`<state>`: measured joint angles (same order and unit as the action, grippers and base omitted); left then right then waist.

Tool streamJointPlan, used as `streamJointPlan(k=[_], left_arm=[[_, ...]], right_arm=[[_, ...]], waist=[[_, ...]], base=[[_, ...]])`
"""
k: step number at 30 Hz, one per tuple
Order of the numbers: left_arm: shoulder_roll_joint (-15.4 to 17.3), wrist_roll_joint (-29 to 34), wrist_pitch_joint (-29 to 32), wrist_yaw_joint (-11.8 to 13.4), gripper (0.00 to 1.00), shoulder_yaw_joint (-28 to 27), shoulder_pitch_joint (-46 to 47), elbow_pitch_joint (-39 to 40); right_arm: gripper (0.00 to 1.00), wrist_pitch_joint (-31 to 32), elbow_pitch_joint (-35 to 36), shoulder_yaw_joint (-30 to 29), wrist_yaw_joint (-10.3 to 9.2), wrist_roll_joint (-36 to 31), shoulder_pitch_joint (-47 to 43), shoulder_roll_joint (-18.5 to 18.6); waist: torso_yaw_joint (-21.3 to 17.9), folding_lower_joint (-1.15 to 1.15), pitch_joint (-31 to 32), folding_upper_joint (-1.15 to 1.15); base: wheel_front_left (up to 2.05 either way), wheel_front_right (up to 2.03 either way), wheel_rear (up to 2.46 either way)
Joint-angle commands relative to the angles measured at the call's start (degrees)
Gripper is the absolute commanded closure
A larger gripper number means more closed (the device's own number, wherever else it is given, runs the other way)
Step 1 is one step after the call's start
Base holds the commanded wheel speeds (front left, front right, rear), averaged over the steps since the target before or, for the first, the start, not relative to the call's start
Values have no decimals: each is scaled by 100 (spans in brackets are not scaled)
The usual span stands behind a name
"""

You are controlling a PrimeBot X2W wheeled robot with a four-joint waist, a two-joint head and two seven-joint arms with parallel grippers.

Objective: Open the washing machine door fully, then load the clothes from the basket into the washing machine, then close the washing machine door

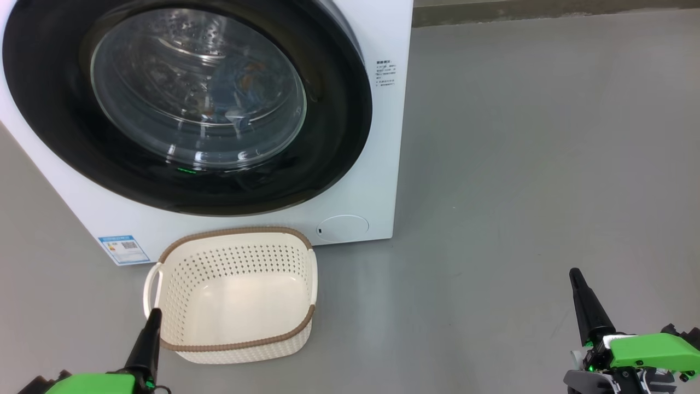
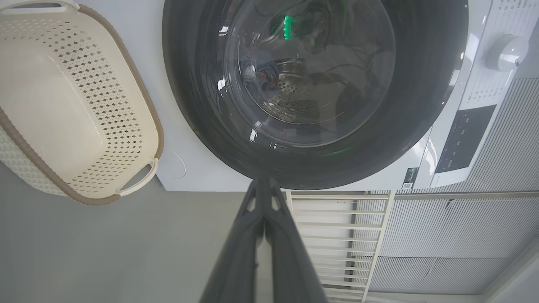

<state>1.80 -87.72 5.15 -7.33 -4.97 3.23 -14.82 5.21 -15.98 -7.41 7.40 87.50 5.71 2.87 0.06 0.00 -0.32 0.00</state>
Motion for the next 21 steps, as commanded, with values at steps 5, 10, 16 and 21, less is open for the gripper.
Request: streamJointPlan(k=[5,10,16,21], left_arm=[[108,-428,132,-15,100,-157,294,79],[108,-443,136,-15,100,-157,296,78],[108,-443,135,-15,100,-157,295,78],[108,-443,135,-15,100,-157,295,78]], right_arm=[[100,126,195,87,9,451,48,1],[100,129,196,87,9,465,47,0],[100,129,196,87,9,465,47,0],[100,129,196,87,9,465,47,0]], waist=[[-6,0,14,0],[-6,0,14,0],[-6,0,14,0],[-6,0,14,0]], base=[[0,0,0],[0,0,0],[0,0,0],[0,0,0]])
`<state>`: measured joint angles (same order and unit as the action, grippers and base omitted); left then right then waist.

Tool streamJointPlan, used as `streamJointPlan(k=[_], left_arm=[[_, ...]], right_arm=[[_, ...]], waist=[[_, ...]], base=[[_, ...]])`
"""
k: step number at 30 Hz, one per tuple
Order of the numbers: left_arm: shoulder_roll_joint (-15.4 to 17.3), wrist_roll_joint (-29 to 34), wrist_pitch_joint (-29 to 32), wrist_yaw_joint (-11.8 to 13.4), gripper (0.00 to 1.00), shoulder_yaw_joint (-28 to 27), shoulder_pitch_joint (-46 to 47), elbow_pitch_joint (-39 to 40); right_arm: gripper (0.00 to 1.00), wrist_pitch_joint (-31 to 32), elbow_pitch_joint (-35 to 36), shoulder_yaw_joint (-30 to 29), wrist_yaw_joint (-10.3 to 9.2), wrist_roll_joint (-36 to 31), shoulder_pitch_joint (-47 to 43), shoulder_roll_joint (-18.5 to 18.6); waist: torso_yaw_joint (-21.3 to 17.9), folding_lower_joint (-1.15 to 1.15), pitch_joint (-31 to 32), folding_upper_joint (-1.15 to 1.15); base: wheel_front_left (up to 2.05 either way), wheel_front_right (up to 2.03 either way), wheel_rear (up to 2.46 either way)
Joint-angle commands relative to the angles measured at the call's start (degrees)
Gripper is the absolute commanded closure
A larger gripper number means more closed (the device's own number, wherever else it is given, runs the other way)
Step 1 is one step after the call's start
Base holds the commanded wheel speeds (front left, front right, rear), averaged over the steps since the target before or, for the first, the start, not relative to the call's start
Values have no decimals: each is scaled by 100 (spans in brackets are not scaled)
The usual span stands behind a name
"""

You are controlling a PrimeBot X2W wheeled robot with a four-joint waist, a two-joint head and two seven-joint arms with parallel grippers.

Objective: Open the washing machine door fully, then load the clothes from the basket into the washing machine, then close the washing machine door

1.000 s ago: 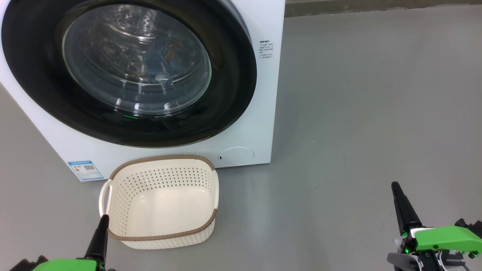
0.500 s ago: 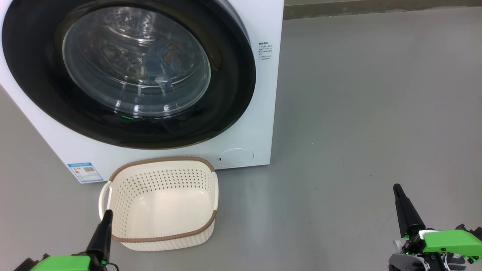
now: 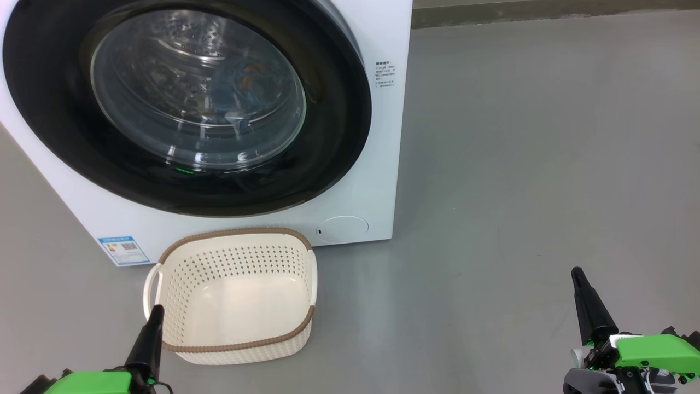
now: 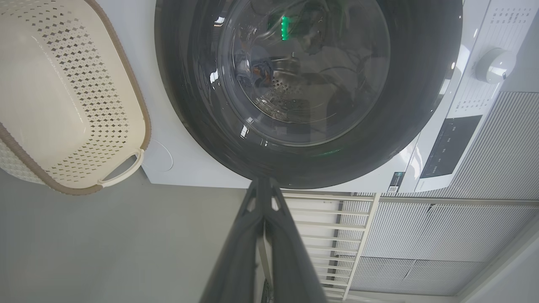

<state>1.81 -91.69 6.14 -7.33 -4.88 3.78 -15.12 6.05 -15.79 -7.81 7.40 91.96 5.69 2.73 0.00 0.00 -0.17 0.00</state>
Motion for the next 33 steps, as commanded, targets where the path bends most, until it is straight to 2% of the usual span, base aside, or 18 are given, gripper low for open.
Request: streamJointPlan(k=[1,33], left_arm=[[107,-47,36,-15,100,-165,241,109],[107,-47,36,-15,100,-164,240,109]], right_arm=[[100,45,177,127,9,19,50,15],[100,44,177,128,9,20,50,15]], waist=[[0,0,0,0],[0,0,0,0]], base=[[0,0,0],[0,0,0]])
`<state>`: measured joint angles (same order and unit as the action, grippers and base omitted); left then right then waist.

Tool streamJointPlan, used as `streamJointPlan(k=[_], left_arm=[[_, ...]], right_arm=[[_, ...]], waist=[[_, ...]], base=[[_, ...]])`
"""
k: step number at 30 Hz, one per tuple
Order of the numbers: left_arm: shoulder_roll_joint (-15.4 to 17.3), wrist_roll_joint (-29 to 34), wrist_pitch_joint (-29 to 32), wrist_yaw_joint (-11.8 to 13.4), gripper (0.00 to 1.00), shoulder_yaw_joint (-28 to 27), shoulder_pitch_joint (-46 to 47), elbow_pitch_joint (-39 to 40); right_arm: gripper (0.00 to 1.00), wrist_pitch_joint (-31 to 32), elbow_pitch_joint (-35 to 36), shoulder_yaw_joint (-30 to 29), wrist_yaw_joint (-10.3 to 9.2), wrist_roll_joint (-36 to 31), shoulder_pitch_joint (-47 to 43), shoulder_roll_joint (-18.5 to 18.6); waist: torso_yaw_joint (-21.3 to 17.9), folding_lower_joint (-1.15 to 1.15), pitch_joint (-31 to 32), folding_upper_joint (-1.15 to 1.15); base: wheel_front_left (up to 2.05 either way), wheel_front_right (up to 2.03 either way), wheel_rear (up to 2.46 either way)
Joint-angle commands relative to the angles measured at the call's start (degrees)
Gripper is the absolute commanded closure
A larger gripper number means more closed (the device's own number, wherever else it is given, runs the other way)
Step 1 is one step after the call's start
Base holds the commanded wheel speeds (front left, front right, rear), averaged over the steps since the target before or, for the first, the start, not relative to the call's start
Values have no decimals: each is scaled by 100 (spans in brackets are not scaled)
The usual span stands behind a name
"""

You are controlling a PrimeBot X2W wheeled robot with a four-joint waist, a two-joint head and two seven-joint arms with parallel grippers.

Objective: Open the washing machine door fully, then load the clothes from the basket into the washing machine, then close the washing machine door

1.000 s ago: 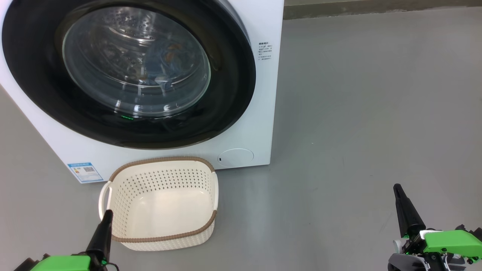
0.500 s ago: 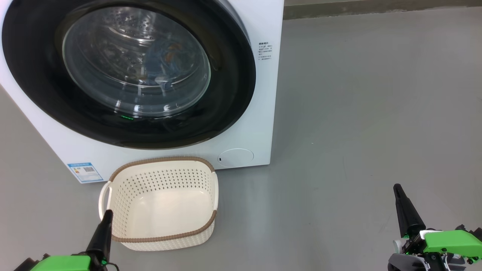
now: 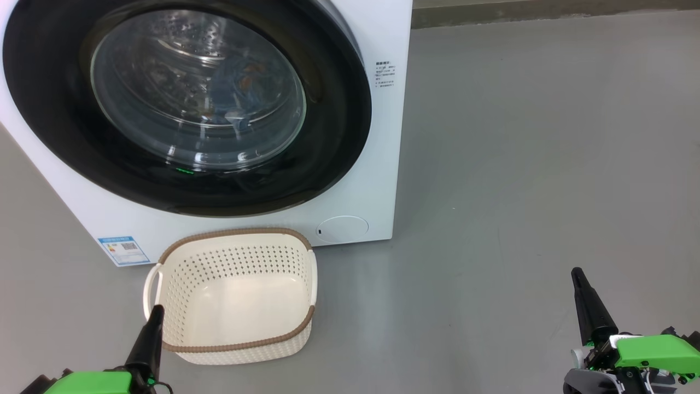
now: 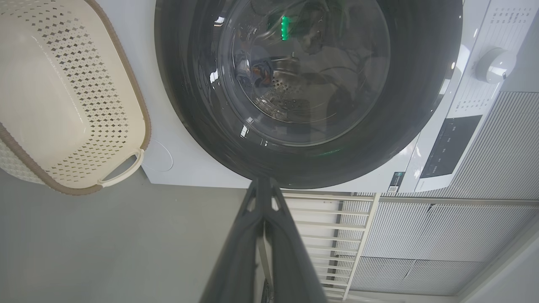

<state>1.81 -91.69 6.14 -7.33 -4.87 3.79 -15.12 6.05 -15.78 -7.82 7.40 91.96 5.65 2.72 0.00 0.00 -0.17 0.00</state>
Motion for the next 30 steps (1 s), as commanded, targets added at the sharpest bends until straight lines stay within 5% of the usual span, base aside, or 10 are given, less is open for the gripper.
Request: streamJointPlan(k=[1,30], left_arm=[[107,-47,36,-15,100,-165,239,109],[107,-48,35,-15,100,-165,239,109]], right_arm=[[100,44,176,129,9,20,53,16],[100,44,176,130,9,20,53,16]], waist=[[0,0,0,0],[0,0,0,0]], base=[[0,0,0],[0,0,0]])
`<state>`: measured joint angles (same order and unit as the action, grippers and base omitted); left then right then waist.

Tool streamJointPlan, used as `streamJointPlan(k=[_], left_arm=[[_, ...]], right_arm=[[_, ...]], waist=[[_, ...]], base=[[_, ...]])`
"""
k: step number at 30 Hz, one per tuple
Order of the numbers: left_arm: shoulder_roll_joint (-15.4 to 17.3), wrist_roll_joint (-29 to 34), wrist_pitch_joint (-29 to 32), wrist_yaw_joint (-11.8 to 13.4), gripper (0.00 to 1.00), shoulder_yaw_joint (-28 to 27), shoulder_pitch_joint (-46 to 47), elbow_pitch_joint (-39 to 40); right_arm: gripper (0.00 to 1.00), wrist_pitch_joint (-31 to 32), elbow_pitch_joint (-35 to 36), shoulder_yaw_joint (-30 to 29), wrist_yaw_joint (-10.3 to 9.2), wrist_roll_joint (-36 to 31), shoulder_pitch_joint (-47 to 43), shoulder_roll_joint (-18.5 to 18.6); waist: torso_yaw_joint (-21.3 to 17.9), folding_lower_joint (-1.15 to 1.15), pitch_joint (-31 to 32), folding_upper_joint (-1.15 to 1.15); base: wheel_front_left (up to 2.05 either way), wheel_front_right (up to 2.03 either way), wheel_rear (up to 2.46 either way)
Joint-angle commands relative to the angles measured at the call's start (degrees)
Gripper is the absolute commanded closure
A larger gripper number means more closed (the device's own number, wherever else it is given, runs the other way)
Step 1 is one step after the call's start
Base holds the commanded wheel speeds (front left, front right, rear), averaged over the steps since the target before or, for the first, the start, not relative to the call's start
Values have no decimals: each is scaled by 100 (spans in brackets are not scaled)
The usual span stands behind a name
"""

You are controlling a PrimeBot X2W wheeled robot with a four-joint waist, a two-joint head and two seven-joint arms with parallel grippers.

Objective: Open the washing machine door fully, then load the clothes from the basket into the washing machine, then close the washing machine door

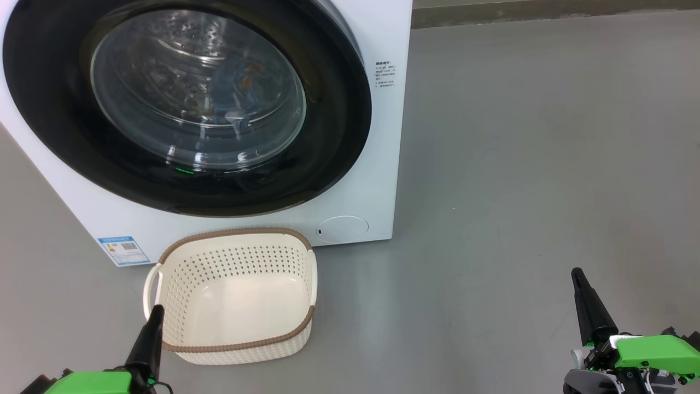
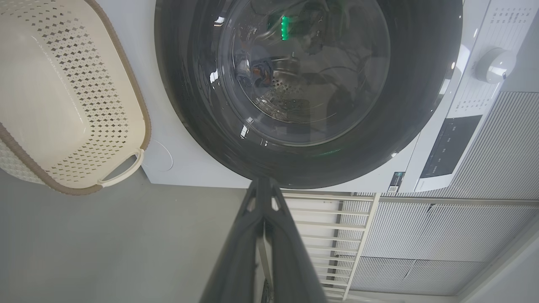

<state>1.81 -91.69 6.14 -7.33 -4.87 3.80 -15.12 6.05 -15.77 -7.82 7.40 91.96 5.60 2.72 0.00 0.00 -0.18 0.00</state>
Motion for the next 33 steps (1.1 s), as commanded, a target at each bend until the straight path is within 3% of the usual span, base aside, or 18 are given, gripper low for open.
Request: streamJointPlan(k=[1,33], left_arm=[[107,-48,35,-15,100,-165,239,109],[107,-48,35,-15,100,-164,239,109]], right_arm=[[100,44,175,130,9,20,58,16],[100,44,175,130,9,21,58,16]], waist=[[0,0,0,0],[0,0,0,0]], base=[[0,0,0],[0,0,0]])
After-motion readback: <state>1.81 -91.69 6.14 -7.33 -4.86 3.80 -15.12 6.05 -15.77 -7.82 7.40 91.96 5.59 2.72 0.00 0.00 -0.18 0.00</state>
